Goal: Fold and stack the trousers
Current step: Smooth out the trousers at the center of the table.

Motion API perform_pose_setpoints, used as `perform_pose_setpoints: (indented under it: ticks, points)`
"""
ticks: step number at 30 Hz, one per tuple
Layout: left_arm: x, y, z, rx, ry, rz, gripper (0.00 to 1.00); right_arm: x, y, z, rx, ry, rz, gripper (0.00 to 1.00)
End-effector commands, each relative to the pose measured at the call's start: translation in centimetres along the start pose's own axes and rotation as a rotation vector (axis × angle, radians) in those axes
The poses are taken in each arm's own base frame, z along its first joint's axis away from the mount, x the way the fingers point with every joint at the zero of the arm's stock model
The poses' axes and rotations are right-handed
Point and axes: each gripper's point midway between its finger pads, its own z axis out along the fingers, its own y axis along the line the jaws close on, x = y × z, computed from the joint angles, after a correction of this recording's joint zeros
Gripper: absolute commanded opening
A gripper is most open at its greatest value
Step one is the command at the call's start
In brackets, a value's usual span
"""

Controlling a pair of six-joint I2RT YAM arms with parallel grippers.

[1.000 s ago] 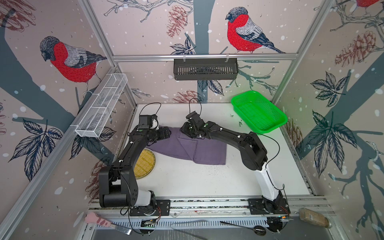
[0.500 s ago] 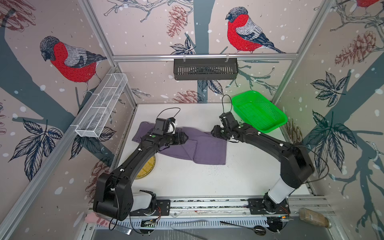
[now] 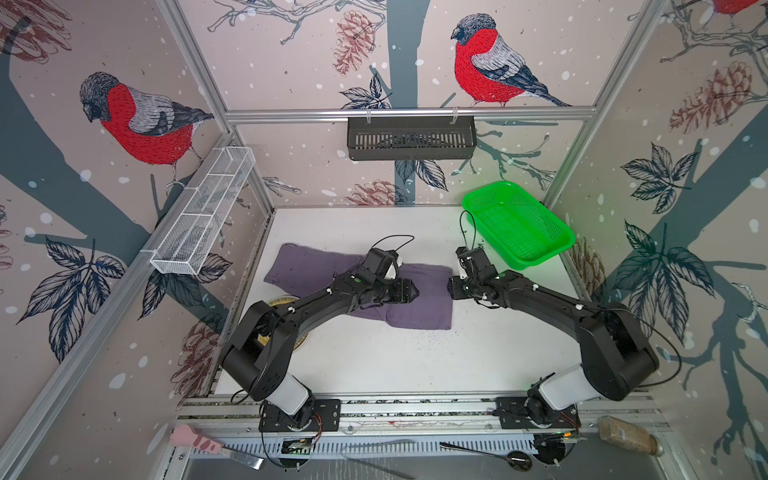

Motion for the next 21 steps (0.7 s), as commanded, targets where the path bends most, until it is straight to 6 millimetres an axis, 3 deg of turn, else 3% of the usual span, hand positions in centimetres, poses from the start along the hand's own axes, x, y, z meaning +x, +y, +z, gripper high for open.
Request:
perform_pose_setpoints:
  ticks: [1, 5, 9, 21]
  points:
    - [-0.5, -1.6, 1.6, 0.068, -0.014, -0.016, 0.72, -1.4, -1.2, 0.9, 0.063, -0.075, -0.104, 0.52]
    - [0.5, -0.1, 3.3, 0.027, 0.021, -0.04, 0.7, -1.9, -1.1, 1.8, 0.059, -0.098, -0.124, 0.52]
    - [1.1, 1.7, 3.8, -0.055, 0.037, -0.033, 0.7, -1.9, -0.8, 3.1, 0.044, -0.082, -0.14, 0.51]
    - [1.8, 9.0, 2.0, -0.404, 0.055, -0.003, 0.69, -3.2, -1.2, 5.3, 0.091, -0.08, -0.157, 0.5]
